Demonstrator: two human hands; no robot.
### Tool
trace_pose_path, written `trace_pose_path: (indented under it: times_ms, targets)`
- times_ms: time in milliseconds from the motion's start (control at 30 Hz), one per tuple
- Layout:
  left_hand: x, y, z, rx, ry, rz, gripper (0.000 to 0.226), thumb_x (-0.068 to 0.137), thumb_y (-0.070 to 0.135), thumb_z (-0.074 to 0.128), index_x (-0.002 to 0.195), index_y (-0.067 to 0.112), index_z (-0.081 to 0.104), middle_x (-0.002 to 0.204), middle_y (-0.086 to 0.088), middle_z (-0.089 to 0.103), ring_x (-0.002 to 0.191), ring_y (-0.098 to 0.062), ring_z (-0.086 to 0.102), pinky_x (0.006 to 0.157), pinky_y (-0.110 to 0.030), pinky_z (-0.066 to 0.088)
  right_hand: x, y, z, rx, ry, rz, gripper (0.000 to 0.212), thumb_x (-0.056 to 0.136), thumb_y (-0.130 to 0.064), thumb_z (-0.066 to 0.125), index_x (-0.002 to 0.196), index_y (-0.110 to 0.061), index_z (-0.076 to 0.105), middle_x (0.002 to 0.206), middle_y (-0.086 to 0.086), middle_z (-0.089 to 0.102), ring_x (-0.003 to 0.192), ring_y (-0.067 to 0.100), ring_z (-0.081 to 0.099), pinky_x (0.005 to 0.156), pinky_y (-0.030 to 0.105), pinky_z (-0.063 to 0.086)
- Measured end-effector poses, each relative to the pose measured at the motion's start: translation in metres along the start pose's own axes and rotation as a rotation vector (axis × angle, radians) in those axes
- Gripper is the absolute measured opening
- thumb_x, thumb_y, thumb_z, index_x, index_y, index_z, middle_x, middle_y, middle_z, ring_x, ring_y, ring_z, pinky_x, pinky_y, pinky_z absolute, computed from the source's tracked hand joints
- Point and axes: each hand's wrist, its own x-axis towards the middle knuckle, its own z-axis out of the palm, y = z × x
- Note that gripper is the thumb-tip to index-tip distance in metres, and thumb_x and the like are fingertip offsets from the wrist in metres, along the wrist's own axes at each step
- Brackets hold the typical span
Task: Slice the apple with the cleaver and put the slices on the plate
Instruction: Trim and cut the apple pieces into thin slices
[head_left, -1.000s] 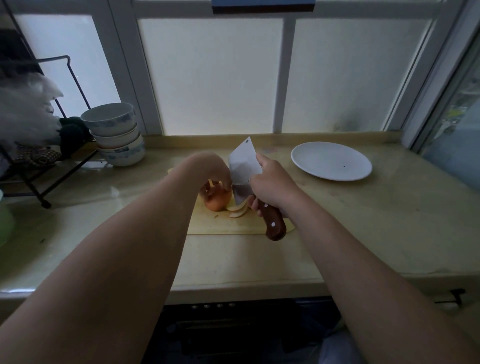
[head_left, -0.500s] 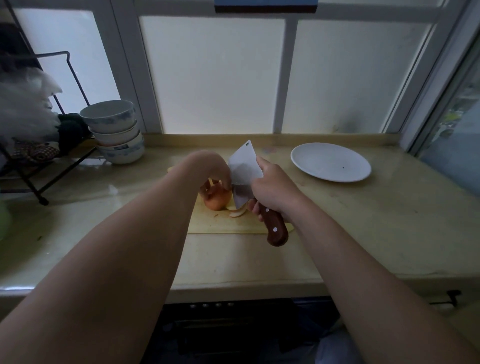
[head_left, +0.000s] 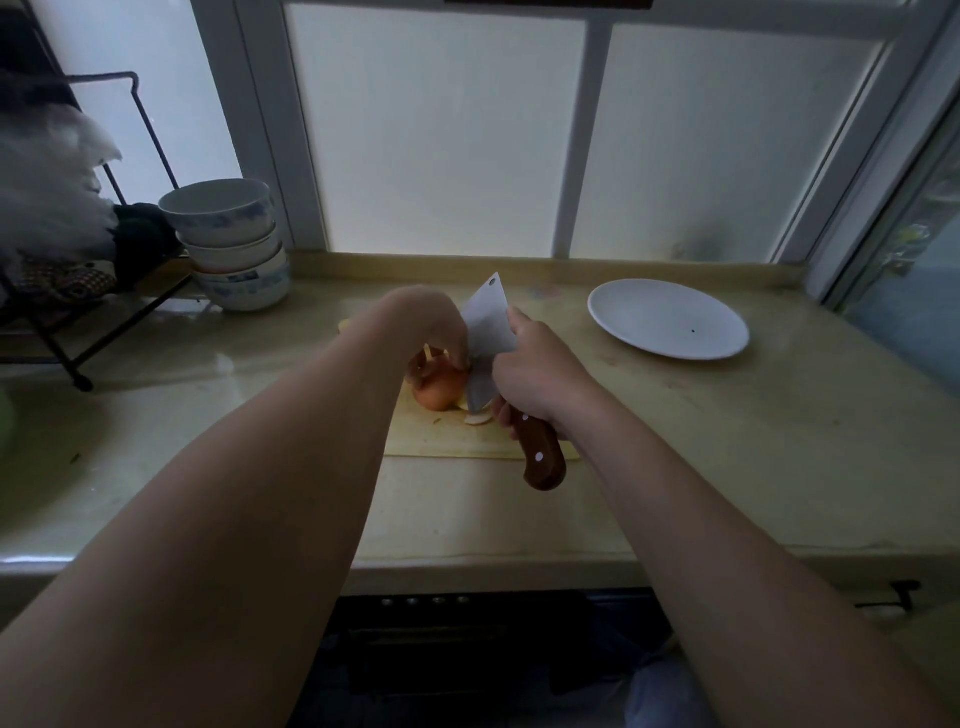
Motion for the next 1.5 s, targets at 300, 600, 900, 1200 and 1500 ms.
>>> trace_pose_path:
  times_ms: [300,600,900,1200,1500]
  targets:
    - [0.003,-0.001,0.000,0.014,-0.006,0.016,0.058,0.094,0.009,0.067,0.145,-0.006,0.042,0.138,-0.029,0.050,0.120,-0.044,0.058,0.105,-0.049,0.049,0.009,0.002,0.012,-0.078,0.003,-0.028,0.094,0.088,0.005,0.044,0.167,-0.033,0.009,0.090,0.017,0.070,0.049,0.019,0.063,0.044,0.028,0.051]
    - [0.001,-0.002,0.000,-0.002,0.021,0.047,0.055,0.095,0.008,0.066,0.143,-0.006,0.045,0.137,-0.027,0.052,0.117,-0.042,0.061,0.102,-0.048,0.052,0.025,0.001,0.019,-0.221,-0.031,-0.050,0.078,0.093,0.001,0.042,0.163,-0.025,0.018,0.077,0.016,0.072,0.042,0.017,0.063,0.043,0.027,0.050]
    - [-0.005,-0.003,0.004,-0.004,0.056,0.043,0.053,0.096,0.009,0.065,0.142,-0.007,0.045,0.138,-0.028,0.051,0.117,-0.042,0.062,0.102,-0.047,0.052,0.024,-0.002,0.017,-0.273,-0.037,-0.050,0.068,0.097,-0.005,0.045,0.161,-0.019,0.023,0.088,0.016,0.074,0.052,0.020,0.066,0.051,0.033,0.055]
    - [-0.014,-0.007,0.004,-0.052,0.067,0.057,0.054,0.091,0.009,0.072,0.137,-0.008,0.048,0.132,-0.026,0.055,0.113,-0.041,0.063,0.096,-0.048,0.056,0.008,0.002,0.027,-0.307,-0.049,-0.063,0.074,0.100,-0.009,0.045,0.166,-0.022,0.013,0.083,0.011,0.070,0.042,0.011,0.063,0.036,0.019,0.044]
    - [-0.018,-0.009,0.005,-0.096,0.097,0.042,0.056,0.090,0.011,0.075,0.137,-0.004,0.050,0.131,-0.026,0.056,0.110,-0.039,0.064,0.094,-0.046,0.057,0.006,0.009,0.013,-0.120,-0.057,-0.013,0.086,0.088,0.006,0.049,0.164,-0.029,0.025,0.089,0.012,0.072,0.045,0.014,0.065,0.042,0.025,0.049]
